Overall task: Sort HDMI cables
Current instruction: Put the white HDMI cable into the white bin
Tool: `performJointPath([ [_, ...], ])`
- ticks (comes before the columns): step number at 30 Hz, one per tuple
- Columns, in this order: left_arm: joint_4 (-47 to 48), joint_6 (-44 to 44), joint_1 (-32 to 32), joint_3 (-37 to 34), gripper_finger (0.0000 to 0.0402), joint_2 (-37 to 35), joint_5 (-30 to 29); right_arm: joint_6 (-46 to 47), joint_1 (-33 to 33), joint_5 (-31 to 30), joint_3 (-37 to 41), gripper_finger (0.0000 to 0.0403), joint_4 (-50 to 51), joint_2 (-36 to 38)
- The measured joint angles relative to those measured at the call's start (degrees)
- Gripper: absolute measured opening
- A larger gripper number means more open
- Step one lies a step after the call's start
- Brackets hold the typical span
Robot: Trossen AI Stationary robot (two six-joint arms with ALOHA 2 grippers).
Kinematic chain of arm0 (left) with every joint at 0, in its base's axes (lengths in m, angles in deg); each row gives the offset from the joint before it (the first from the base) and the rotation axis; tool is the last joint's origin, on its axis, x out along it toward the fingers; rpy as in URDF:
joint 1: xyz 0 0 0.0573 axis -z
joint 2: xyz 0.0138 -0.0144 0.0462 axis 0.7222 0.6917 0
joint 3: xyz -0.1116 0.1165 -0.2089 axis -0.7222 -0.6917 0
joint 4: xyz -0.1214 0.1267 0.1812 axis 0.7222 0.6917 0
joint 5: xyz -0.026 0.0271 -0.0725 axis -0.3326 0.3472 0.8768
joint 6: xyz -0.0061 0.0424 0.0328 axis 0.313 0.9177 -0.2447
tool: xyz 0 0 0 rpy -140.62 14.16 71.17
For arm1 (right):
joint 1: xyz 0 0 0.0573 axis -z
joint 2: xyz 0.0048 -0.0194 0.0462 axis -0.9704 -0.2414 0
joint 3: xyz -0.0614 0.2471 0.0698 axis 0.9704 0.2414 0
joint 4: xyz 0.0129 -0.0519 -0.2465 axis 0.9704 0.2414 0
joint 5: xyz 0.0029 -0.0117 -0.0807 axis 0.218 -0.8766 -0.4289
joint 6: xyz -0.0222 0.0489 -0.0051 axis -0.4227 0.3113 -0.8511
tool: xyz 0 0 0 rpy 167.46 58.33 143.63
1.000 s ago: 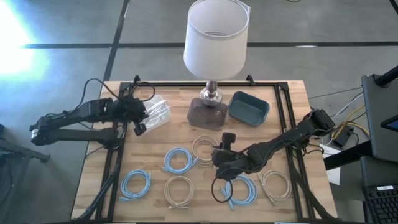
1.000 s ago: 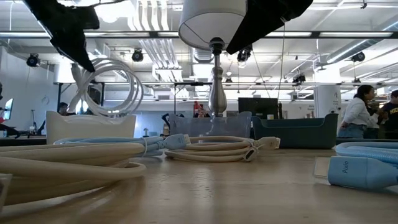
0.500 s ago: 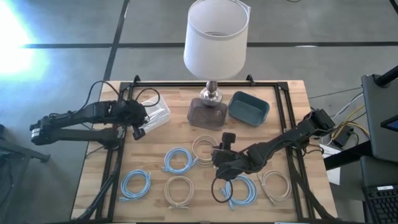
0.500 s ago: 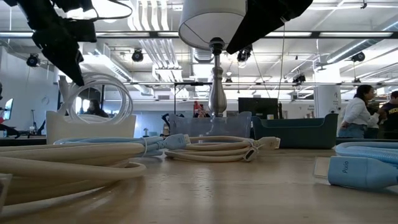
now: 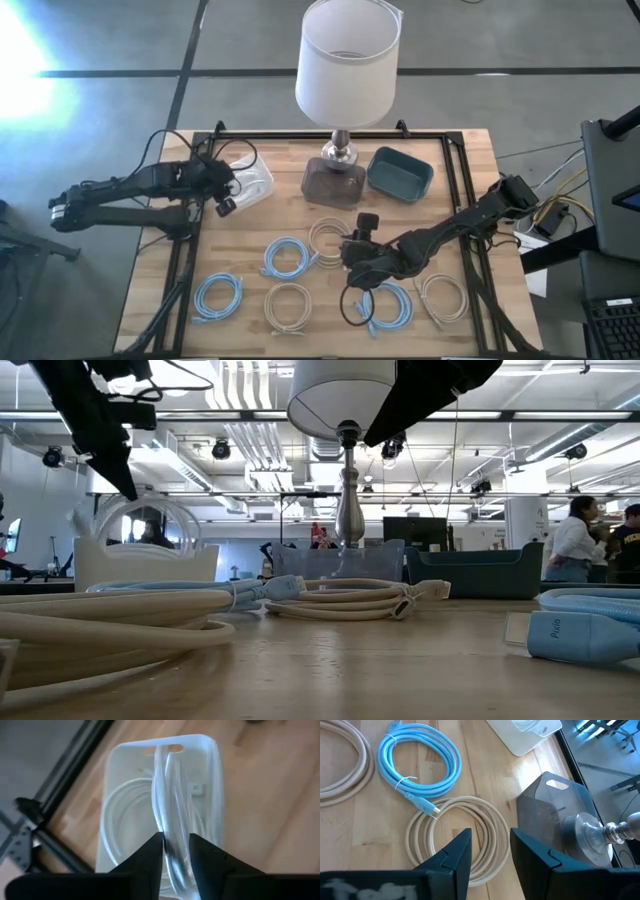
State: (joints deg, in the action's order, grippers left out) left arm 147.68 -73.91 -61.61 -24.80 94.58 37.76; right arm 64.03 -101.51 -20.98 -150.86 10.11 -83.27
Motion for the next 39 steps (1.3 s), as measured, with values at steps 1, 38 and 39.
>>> performJointPath([
  [1, 0.2, -0.5, 0.0, 0.1, 0.0107, 0.0, -0.9, 0.0, 0.0, 0.0, 0.0, 0.0127, 0.0, 0.0],
  [38, 5.2, -8.6, -0.8, 2.9, 0.0124, 19.2, -16.3, 2.8, -0.1, 0.2, 0.1, 0.0128, 0.0, 0.0],
  [39, 5.3, -8.6, -0.8, 3.7, 0.0122, 19.3, -16.9, 2.8, -0.1, 0.2, 0.1, 0.0128, 0.0, 0.0],
])
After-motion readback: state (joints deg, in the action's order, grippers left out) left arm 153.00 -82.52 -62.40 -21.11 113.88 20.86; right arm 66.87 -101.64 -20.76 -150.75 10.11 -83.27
